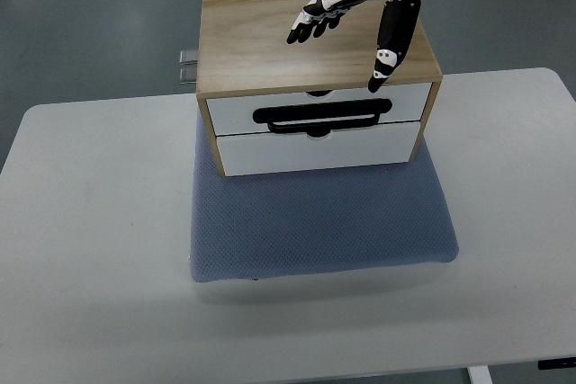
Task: Open wood drawer with right hand
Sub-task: 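Move the right hand over the box toward the upper drawer's black handle, then hook the right hand's fingers around the black handle of the upper drawer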
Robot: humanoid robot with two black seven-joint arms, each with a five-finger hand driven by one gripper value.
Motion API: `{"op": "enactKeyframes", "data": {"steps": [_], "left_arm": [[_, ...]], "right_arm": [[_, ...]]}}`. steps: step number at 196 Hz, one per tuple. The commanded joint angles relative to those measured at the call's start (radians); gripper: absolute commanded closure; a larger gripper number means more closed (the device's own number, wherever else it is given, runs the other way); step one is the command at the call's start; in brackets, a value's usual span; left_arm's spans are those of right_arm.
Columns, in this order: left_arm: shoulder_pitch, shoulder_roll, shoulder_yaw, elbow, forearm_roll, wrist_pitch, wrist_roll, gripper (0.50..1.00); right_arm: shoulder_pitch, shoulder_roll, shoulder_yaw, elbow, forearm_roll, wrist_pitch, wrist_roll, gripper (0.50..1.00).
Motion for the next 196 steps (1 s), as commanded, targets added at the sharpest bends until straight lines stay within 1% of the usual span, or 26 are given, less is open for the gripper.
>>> {"op": "enactKeyframes", "data": {"steps": [1,27,32,56,57,65,76,77,90,91,99,109,110,120,129,130,134,145,155,156,166,181,182,196], "left_arm": [[0.0,0.0,0.001,-0.001,0.0,0.001,-0.001,0.5],[0.0,0.0,0.0,-0.001,0.0,0.001,-0.001,0.5],[0.0,0.0,0.001,0.0,0.0,0.001,0.001,0.5],[0.0,0.0,0.001,0.0,0.0,0.0,-0.001,0.5],[0.0,0.0,0.0,0.0,0.0,0.001,-0.001,0.5],[0.001,0.0,0.0,0.0,0.0,0.0,-0.001,0.5],[0.001,0.0,0.0,0.0,0.0,0.0,-0.001,0.5],[0.0,0.0,0.0,-0.001,0.0,0.0,-0.001,0.5],[0.0,0.0,0.001,0.0,0.0,0.001,-0.001,0.5],[0.0,0.0,0.0,-0.001,0.0,0.0,-0.001,0.5],[0.0,0.0,0.001,0.0,0.0,0.0,-0.001,0.5],[0.0,0.0,0.001,0.0,0.0,0.0,-0.001,0.5],[0.0,0.0,0.0,0.0,0.0,0.0,-0.001,0.5],[0.0,0.0,0.0,0.0,0.0,0.0,-0.001,0.5],[0.0,0.0,0.0,0.0,0.0,0.0,-0.001,0.5],[0.0,0.0,0.0,0.0,0.0,0.001,-0.001,0.5],[0.0,0.0,0.001,0.0,0.0,0.0,-0.001,0.5],[0.0,0.0,0.0,0.0,0.0,0.0,-0.001,0.5],[0.0,0.0,0.0,0.0,0.0,0.0,-0.001,0.5],[0.0,0.0,0.001,0.0,0.0,0.001,-0.001,0.5],[0.0,0.0,0.001,0.0,0.0,0.001,-0.001,0.5],[0.0,0.0,0.001,0.0,0.0,0.001,-0.001,0.5],[0.0,0.0,0.0,-0.001,0.0,0.0,-0.001,0.5],[0.0,0.0,0.0,-0.001,0.0,0.0,-0.001,0.5]], "right_arm": [[-0.045,0.015,0.004,-0.002,0.0,0.0,-0.009,0.556],[-0.079,0.023,0.004,0.0,0.002,0.0,-0.018,0.556],[-0.103,0.024,0.004,0.0,0.006,0.0,-0.018,0.556],[-0.111,0.021,0.004,0.002,0.04,0.0,-0.021,0.556],[-0.112,0.018,0.002,0.005,0.079,0.0,-0.03,0.556],[-0.114,0.018,0.002,0.009,0.103,0.0,-0.05,0.556],[-0.114,0.018,0.002,0.009,0.103,0.0,-0.05,0.556],[-0.124,0.018,0.004,0.017,0.127,0.0,-0.087,0.556],[-0.126,0.02,0.004,0.017,0.133,0.0,-0.093,0.556],[-0.131,0.024,0.004,0.018,0.165,0.0,-0.128,0.556],[-0.131,0.026,0.004,0.018,0.192,0.0,-0.151,0.558],[-0.131,0.026,0.004,0.018,0.192,0.0,-0.152,0.558],[-0.131,0.028,0.004,0.02,0.216,0.0,-0.177,0.558],[-0.131,0.029,0.002,0.029,0.235,0.0,-0.205,0.558],[-0.131,0.029,0.002,0.029,0.235,0.0,-0.205,0.558],[-0.129,0.029,0.002,0.04,0.251,0.0,-0.228,0.558],[-0.128,0.028,0.002,0.048,0.261,0.0,-0.237,0.558],[-0.128,0.029,0.002,0.064,0.279,0.0,-0.254,0.56],[-0.128,0.029,0.002,0.064,0.279,0.0,-0.254,0.56],[-0.128,0.034,0.001,0.072,0.287,0.0,-0.274,0.56],[-0.128,0.052,-0.001,0.074,0.287,0.0,-0.29,0.56],[-0.128,0.057,-0.002,0.072,0.287,-0.003,-0.294,0.56],[-0.125,0.061,-0.004,0.074,0.287,-0.014,-0.305,0.56],[-0.12,0.067,-0.004,0.074,0.287,-0.02,-0.316,0.56]]}}
